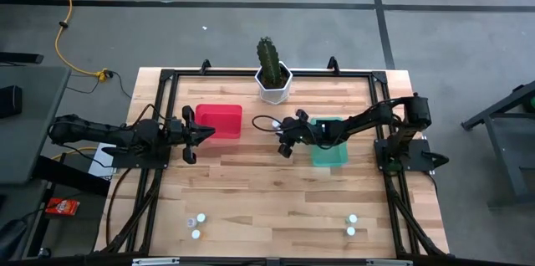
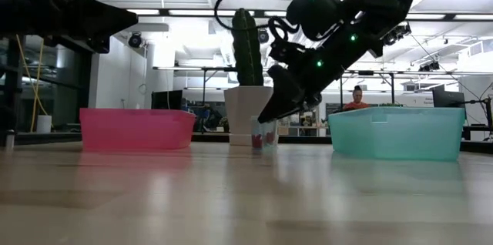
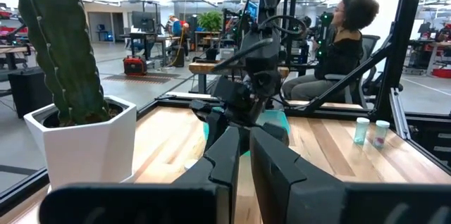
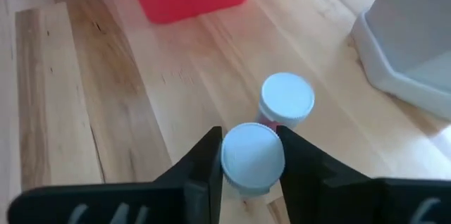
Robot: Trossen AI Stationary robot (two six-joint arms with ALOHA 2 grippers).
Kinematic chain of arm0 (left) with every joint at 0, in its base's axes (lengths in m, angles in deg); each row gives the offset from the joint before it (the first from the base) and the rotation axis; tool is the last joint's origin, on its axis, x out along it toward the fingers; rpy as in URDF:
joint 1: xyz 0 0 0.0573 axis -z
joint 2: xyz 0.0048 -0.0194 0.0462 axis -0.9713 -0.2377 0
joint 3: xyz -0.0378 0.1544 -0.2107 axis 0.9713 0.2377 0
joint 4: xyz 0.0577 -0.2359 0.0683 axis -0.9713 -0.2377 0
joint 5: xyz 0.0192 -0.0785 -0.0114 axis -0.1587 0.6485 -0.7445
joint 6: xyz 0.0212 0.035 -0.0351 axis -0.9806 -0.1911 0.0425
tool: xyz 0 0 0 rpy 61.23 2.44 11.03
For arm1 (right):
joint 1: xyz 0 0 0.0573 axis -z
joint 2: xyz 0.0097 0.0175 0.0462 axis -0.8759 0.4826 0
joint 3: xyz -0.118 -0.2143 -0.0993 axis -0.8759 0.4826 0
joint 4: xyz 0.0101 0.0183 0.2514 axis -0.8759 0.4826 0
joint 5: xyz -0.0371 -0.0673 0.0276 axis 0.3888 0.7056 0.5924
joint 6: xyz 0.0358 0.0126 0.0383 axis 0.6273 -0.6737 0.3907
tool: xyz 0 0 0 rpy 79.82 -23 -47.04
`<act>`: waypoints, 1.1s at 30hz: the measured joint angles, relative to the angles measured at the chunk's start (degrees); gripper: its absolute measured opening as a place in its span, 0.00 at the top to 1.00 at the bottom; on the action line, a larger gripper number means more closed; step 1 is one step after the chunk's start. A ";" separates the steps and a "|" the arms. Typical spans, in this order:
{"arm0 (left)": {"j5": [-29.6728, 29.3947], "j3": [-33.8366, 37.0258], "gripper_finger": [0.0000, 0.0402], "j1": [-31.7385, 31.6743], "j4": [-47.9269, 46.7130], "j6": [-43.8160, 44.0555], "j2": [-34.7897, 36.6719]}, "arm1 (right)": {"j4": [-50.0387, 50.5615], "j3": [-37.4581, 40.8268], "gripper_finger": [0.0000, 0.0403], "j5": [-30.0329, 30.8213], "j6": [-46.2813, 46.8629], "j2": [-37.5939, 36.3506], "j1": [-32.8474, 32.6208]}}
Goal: Pick and place medicine bottles into bin by pill shape (circle, oval)
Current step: Put the top green capsule bottle into the green bin
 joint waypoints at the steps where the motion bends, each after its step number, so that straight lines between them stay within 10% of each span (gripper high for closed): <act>1: 0.00 0.00 0.94 -0.01 0.00 0.00 0.00 | 0.82 0.00 0.80 0.04 -0.30 -0.95 -0.23; 10: 0.00 0.00 0.94 0.00 -0.43 0.07 0.00 | 22.49 0.17 0.74 10.34 0.02 -16.04 -8.51; 20: 0.00 0.00 0.94 0.00 -0.46 1.05 0.00 | 50.40 1.11 0.75 22.32 23.47 -23.87 -15.51; 33: 0.00 0.00 0.94 0.00 -0.44 0.00 0.00 | 42.44 13.49 0.75 22.25 27.98 -24.02 -10.86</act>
